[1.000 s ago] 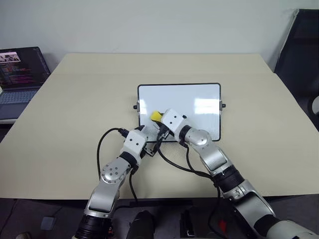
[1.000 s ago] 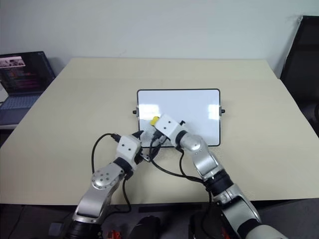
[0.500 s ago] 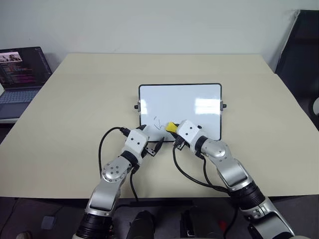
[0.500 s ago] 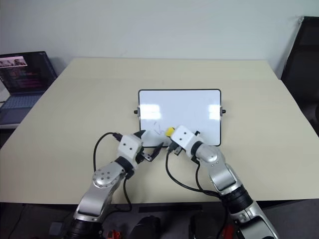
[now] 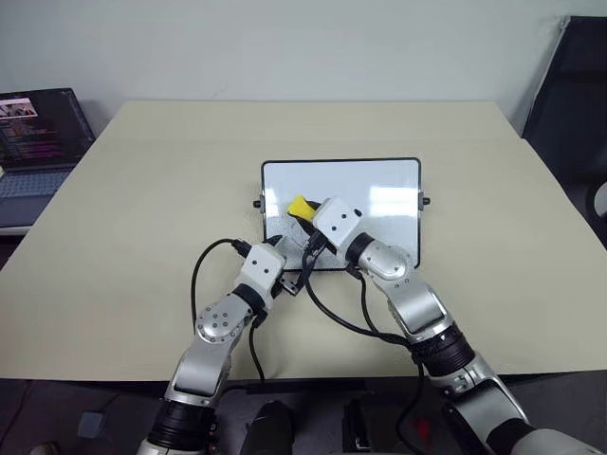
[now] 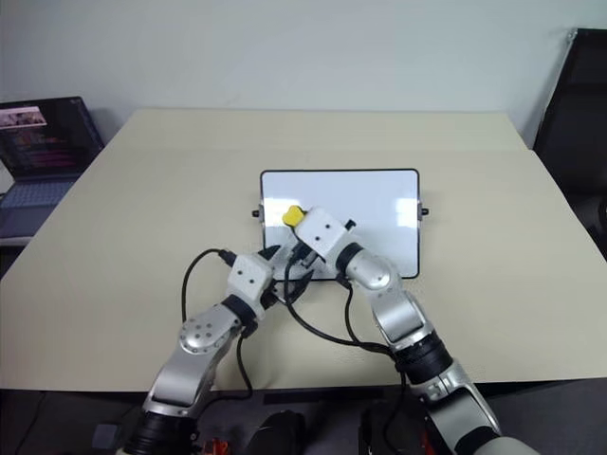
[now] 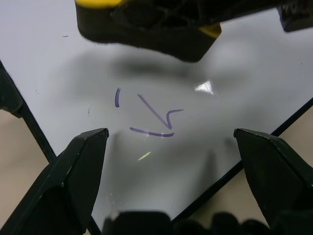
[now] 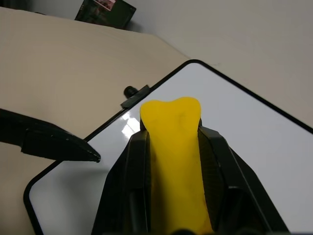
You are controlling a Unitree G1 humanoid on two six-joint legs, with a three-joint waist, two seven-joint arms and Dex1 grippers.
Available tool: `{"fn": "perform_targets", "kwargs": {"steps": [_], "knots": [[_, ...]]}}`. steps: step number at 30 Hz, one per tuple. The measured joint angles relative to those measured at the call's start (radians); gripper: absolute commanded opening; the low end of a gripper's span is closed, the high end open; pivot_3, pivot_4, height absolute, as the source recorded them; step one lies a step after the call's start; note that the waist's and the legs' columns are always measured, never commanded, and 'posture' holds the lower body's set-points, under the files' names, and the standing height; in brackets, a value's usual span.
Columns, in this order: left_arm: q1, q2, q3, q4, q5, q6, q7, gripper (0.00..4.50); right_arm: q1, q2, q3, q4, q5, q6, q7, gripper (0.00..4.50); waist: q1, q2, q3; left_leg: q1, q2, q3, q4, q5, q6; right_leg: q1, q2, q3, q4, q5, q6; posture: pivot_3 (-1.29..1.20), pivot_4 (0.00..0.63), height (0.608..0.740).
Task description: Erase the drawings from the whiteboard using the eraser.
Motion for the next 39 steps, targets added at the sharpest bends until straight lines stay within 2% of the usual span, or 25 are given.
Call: {"fn": "perform_targets", "kwargs": {"steps": [6, 17, 22, 34, 39], "knots": [[0.013, 0.004, 0.012, -0.008, -0.002, 0.006, 0.001, 4.50, -0.047, 0.008, 0.049, 0.138, -0.038, 0.003, 0.021, 1.02, 0.000, 0.000, 0.000, 0.001, 0.000, 0.000, 0.000, 0.000, 0.000, 0.000, 0.000, 0.000, 0.001, 0.000, 0.000, 0.00, 0.150, 0.740], [0.068, 0.013, 0.037, -0.053, -0.013, 0.032, 0.001, 4.50, -0.082, 0.014, 0.055, 0.196, -0.065, -0.014, 0.022, 1.02, -0.002, 0.000, 0.000, 0.003, 0.002, 0.000, 0.000, 0.000, 0.000, 0.000, 0.000, 0.000, 0.004, 0.001, -0.002, 0.00, 0.150, 0.740], [0.074, 0.013, 0.037, -0.056, -0.012, 0.033, 0.001, 4.50, -0.029, -0.014, 0.034, 0.129, -0.052, 0.019, 0.044, 1.02, 0.002, 0.000, 0.000, 0.002, 0.001, -0.001, 0.000, 0.000, 0.000, 0.000, 0.000, 0.000, 0.003, 0.001, -0.002, 0.00, 0.150, 0.740], [0.088, 0.031, 0.046, -0.061, -0.014, 0.034, -0.002, 4.50, 0.127, -0.189, -0.002, -0.094, -0.035, 0.086, 0.111, 1.02, 0.007, 0.000, 0.000, 0.003, 0.000, -0.001, 0.002, 0.000, 0.000, 0.002, 0.000, -0.001, 0.003, 0.001, -0.001, 0.00, 0.150, 0.740], [0.089, 0.049, 0.050, -0.060, -0.017, 0.033, -0.003, 4.50, 0.134, -0.192, -0.019, -0.123, -0.017, 0.121, 0.113, 1.02, 0.007, -0.001, 0.000, 0.003, 0.000, -0.001, 0.002, 0.000, 0.000, 0.002, 0.000, -0.001, 0.003, 0.001, -0.001, 0.00, 0.150, 0.740]]}}
